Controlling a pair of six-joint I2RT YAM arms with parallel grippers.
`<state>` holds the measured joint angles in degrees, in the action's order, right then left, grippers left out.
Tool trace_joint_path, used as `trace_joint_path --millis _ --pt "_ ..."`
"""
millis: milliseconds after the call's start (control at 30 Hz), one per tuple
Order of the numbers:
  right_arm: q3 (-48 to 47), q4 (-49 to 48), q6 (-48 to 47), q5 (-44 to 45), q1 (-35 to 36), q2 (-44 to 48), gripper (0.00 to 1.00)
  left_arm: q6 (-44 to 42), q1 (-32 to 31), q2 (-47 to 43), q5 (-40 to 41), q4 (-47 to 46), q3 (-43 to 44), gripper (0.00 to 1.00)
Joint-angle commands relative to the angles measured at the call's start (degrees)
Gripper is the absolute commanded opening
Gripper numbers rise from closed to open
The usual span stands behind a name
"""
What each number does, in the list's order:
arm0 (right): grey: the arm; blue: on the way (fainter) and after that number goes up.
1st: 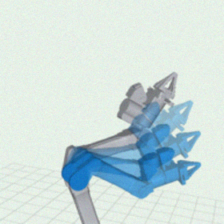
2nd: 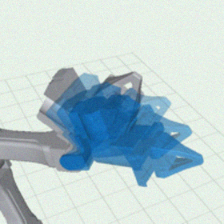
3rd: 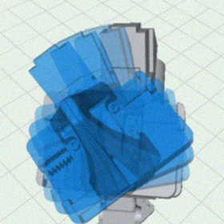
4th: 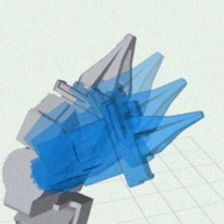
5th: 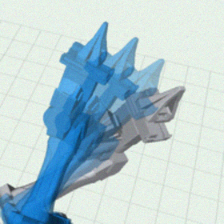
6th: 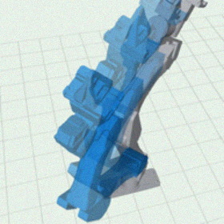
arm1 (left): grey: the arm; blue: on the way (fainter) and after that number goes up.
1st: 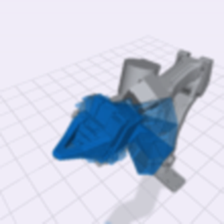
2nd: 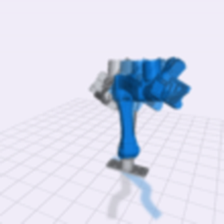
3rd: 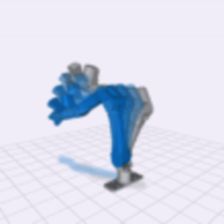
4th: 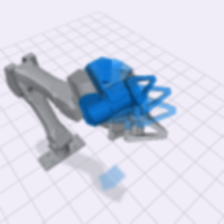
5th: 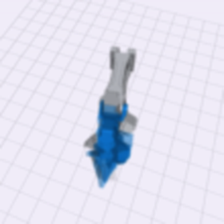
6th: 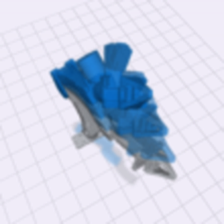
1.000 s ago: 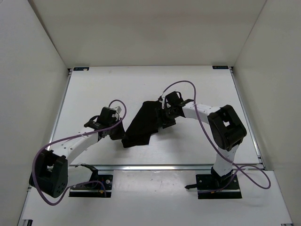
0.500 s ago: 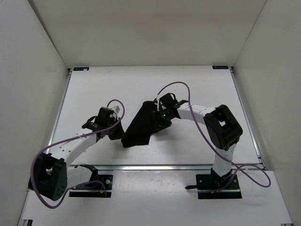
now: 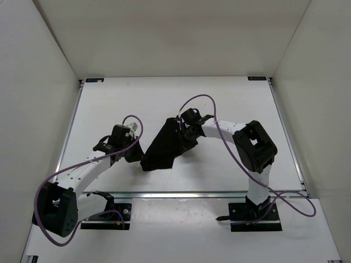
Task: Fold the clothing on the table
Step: Flatten the skirt out
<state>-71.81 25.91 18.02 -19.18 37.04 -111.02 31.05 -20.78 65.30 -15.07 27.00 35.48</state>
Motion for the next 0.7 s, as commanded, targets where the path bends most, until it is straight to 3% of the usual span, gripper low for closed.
trace_joint_path --millis 0,100,367,433,500,600,667 --pt "-3.67 4.75 -2.54 5.64 -1.79 1.94 0.0 -1.16 1.7 -2.63 -1.01 0.85 0.55 0.0" --pt "-11.13 9.75 -4.82 6.87 -5.12 5.02 0.0 -1.78 4.77 -2.98 -1.19 0.68 1.86 0.02" --pt "-42.42 20.58 -10.37 6.09 -11.02 8.28 0.0 -0.56 8.47 -1.67 -3.29 -3.0 3.37 0.1" --pt "-44.55 19.71 -10.2 6.52 -9.97 8.72 0.0 0.41 8.64 -1.66 -3.91 -4.33 2.49 0.25" --pt "-45.52 19.27 -9.59 5.91 -9.62 8.98 0.0 1.38 8.21 -1.93 -5.75 -6.52 1.78 0.58" --pt "-45.52 19.88 -9.85 4.68 -8.3 8.19 0.0 5.24 7.77 -1.84 -9.43 -10.81 1.61 0.86" --pt "-45.79 19.53 -10.02 4.06 -6.37 7.49 0.0 12.5 7.5 -1.75 -13.13 -16.78 -0.15 0.96"
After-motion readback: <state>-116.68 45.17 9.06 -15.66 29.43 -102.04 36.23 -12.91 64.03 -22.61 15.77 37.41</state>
